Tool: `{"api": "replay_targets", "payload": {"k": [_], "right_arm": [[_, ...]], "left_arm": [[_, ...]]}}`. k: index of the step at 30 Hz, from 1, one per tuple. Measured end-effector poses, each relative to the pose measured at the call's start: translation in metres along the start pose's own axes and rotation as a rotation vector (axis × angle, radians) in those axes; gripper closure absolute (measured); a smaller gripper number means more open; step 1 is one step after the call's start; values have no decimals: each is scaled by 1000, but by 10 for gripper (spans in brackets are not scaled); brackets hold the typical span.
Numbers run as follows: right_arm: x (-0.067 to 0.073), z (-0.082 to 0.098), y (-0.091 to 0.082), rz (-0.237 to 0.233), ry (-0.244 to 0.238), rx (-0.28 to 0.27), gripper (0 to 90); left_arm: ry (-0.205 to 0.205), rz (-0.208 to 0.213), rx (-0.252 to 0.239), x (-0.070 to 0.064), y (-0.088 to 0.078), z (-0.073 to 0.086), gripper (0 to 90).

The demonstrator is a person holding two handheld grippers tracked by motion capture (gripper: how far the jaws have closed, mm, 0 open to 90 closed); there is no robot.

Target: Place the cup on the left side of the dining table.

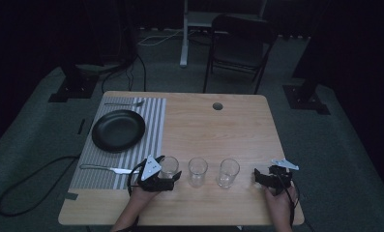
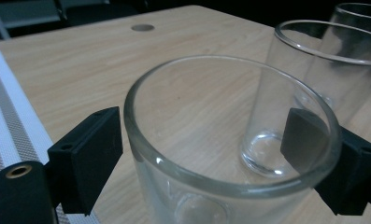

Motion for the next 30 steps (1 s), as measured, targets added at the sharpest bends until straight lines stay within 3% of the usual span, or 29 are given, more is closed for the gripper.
{"api": "replay_targets", "payload": {"k": [2,5,17,30], "right_arm": [[0,0,0,0,0,0,111],[0,0,0,0,0,0,112],[0,0,0,0,0,0,111],[0,0,0,0,0,0,111]], "left_arm": [[-5,-25,7,-1,2,0,157],[22,-36,19,-5,2,-2,289],[3,-49,26,-2,-1,-6,293],[25,-61,38,6,-7,-21,292]]}}
Point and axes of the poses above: each handheld gripper's, and its own axes: y roughly forward along the jaws, z roughly out of its underside, x roughly to its left, the point moved 1 cm from there along y, roughly forward along the jaws, and after that the axes turned 2 degrees about -z, right-handed, at the moved point
